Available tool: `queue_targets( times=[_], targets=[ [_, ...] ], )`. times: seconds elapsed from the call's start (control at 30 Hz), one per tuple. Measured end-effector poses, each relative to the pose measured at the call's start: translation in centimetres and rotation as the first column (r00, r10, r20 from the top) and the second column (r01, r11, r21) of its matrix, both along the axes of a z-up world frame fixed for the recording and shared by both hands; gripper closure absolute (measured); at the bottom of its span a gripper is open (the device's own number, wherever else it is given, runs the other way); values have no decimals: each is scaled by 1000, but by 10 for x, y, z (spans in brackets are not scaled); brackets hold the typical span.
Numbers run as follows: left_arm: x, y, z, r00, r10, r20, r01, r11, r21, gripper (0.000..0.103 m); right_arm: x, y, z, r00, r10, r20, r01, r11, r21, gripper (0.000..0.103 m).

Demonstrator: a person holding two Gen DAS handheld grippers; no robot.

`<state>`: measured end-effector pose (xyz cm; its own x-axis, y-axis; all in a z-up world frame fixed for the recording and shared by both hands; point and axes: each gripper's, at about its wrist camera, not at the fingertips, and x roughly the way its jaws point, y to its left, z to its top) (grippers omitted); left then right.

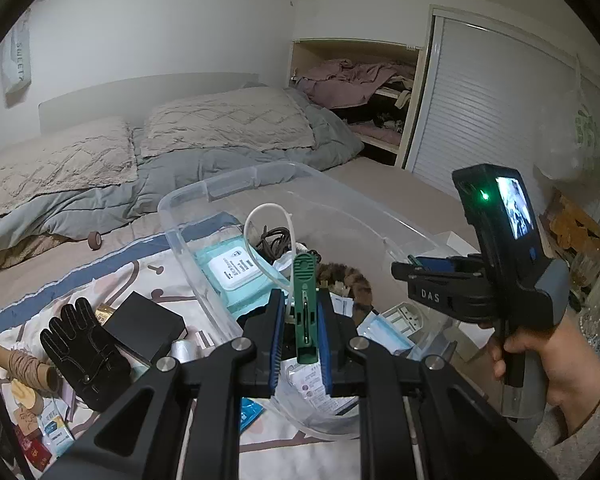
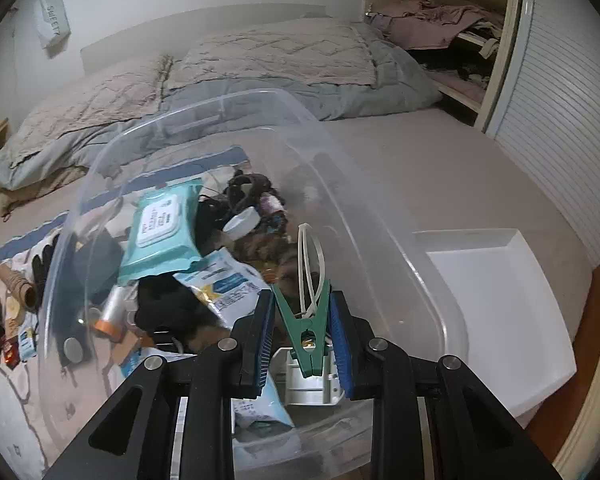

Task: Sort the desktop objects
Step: 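Lower the right tool's clothespin into the clear box while the left tool follows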

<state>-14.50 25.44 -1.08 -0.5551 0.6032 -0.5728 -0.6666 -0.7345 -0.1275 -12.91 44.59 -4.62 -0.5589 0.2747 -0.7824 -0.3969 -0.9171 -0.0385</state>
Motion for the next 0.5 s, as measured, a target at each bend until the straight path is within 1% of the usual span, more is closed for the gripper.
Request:
queue_targets(
  times=[0.13, 0.27, 0.4, 0.43, 0.47, 0.5],
  targets=[
    [-2, 1, -2, 1000, 1, 3, -1, 1000, -5, 87, -4, 0, -4, 999, -14, 32, 13, 999, 35, 75],
    [-3, 2, -3, 1000, 3, 4, -3, 1000, -10, 87, -8, -9, -8, 997, 16, 76, -23, 995, 93, 75],
    [-4, 2, -6, 1000, 6, 13, -6, 1000, -14, 87, -9, -14, -10, 996, 16, 86, -26, 993, 118, 75],
    [-5, 3, -7, 1000, 7, 14, -6, 1000, -16, 87, -8, -14, -10, 996, 15, 85, -25, 993, 118, 72],
    [-5, 3, -7, 1000, 7, 14, -6, 1000, -18, 87, -9, -14, -11, 996, 15, 86, -25, 993, 118, 54],
    [-5, 4, -8, 1000, 7, 15, -6, 1000, -22, 87, -9, -14, -11, 996, 11, 88, -22, 993, 120, 41]
  ],
)
